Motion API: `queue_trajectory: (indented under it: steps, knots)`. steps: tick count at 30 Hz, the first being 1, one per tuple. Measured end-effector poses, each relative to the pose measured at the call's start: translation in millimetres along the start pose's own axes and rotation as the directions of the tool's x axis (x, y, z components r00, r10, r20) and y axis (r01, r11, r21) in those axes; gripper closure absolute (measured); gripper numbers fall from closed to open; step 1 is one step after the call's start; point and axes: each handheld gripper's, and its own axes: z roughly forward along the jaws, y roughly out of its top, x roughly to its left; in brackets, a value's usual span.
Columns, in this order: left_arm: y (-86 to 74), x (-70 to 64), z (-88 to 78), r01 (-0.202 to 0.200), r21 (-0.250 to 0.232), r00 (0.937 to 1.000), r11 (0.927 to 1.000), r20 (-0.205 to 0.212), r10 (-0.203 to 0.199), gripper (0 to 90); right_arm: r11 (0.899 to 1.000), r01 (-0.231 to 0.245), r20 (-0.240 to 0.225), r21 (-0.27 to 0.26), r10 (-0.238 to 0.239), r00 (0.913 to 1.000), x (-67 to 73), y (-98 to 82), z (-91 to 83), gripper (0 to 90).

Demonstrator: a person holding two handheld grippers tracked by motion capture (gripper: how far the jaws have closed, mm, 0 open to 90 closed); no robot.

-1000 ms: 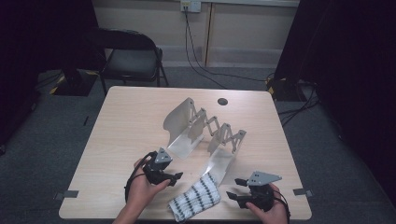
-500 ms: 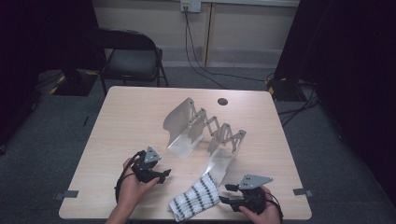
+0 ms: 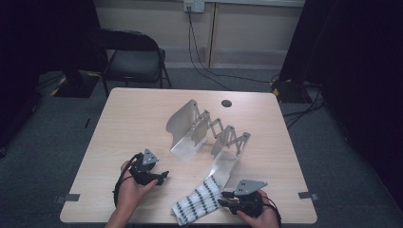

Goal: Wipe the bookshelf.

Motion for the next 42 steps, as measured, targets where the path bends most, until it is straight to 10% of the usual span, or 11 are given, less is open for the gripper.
queue_trajectory:
  steps: [10, 39, 42]
  knots:
    - [-5.1, 3.7, 4.6, -0.018, 0.006, 0.9997, 0.9998, -0.014, 0.018, 23.3, 1.0, -0.016, -0.033, 0.009, 0.016, 0.9993, 0.1, 0.5, -0.7, 87.7]
    - [-12.7, 10.8, 5.6, 0.046, -0.001, 0.9989, 0.9989, 0.012, -0.046, 15.6, 0.988, -0.149, -0.005, 0.042, 0.149, 0.9888, -20.5, -25.3, -39.3, 89.3]
    - [-12.8, 10.8, 5.7, 0.047, -0.001, 0.9988, 0.9989, 0.012, -0.047, 15.3, 0.994, -0.104, 0.008, 0.032, 0.103, 0.9946, -17.8, -22.5, -35.8, 84.9]
